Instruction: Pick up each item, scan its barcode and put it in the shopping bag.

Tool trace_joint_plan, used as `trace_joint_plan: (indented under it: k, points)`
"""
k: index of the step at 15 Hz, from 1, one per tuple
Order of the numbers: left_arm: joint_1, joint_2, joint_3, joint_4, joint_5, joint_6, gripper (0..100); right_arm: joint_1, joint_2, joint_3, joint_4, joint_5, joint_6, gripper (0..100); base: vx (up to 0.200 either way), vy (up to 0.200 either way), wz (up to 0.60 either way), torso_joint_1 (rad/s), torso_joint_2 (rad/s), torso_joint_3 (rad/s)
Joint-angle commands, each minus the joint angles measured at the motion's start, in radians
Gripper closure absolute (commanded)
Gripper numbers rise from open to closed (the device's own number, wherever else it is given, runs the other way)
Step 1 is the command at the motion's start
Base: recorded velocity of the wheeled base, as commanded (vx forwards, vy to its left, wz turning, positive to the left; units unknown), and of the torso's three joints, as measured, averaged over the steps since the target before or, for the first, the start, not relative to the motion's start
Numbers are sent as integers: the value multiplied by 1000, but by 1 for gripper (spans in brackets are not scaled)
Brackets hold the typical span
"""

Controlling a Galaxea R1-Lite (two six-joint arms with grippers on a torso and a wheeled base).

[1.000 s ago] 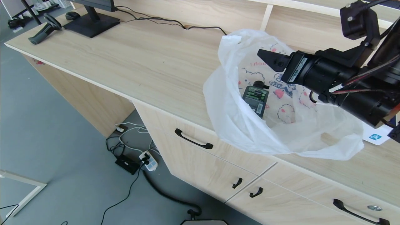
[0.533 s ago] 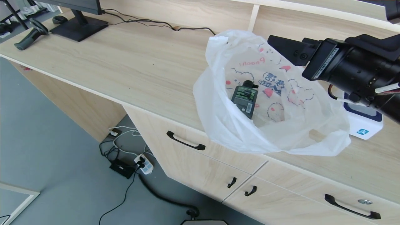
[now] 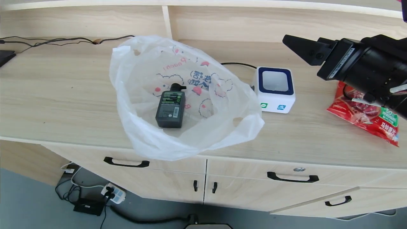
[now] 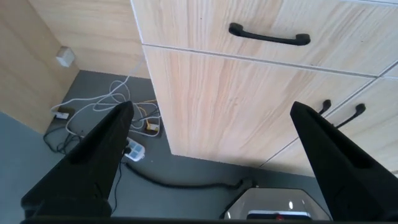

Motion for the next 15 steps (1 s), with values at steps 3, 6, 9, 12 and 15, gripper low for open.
trace_joint_plan:
  k: [3,6,9,12,15]
  points:
    - [0,0,0,0,0,0,0,-34,-1,0,-1,5,4,0,0,0,-600,-1,2,6]
    - [0,2,0,1,0,0,0,-34,-12,-23,-1,1,4,0,0,0,0,0,0,0]
    - [0,2,0,1,0,-1,0,-139,-12,-80,65,82,32,0,0,0,0,0,0,0]
    - [0,0,0,1,-2,0,0,-297,100,-347,296,162,162,0,0,0,0,0,0,0]
    - [0,2,0,1,0,2,0,-356,253,-701,676,79,191,0,0,0,0,0,0,0]
